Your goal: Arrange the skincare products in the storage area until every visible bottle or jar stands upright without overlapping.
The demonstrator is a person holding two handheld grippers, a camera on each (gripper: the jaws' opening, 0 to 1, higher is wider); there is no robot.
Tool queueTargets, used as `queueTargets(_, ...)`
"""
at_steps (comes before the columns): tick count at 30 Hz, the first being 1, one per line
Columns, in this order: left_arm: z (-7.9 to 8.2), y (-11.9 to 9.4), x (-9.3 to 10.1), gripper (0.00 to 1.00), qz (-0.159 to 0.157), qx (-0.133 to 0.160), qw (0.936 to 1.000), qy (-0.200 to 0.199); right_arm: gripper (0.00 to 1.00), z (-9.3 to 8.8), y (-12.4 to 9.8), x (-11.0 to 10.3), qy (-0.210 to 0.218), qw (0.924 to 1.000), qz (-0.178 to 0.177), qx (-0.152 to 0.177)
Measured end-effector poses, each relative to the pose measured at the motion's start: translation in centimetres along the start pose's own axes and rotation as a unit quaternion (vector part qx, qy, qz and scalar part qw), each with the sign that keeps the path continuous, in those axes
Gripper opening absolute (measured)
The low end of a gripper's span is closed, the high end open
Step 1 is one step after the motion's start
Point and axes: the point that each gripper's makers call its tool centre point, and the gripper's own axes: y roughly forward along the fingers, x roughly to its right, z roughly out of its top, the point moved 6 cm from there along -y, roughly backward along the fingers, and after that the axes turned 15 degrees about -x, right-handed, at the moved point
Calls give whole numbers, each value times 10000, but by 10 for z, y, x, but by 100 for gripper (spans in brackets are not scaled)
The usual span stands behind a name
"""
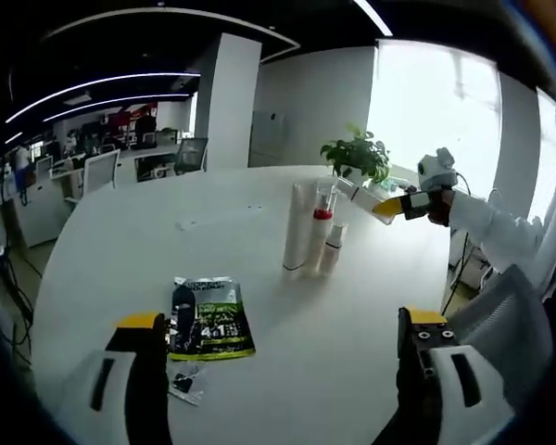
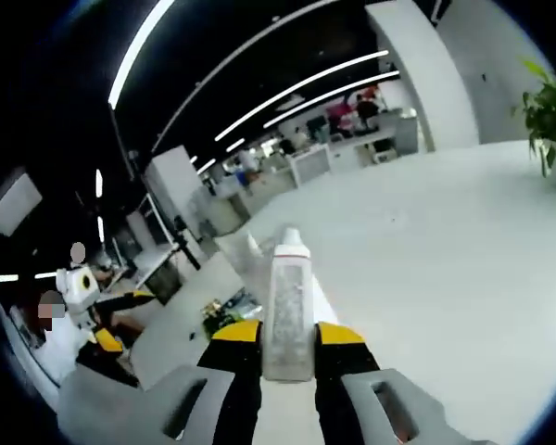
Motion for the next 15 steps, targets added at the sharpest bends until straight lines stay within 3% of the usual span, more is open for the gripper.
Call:
queueTargets(6, 1, -1, 3, 98, -71, 44, 10000, 15, 12, -7, -2, -20, 12, 9997, 258, 51)
queueTargets(15, 6, -2, 11, 97, -264, 220, 9994, 87, 12, -9, 1, -32, 23, 9978, 658, 48)
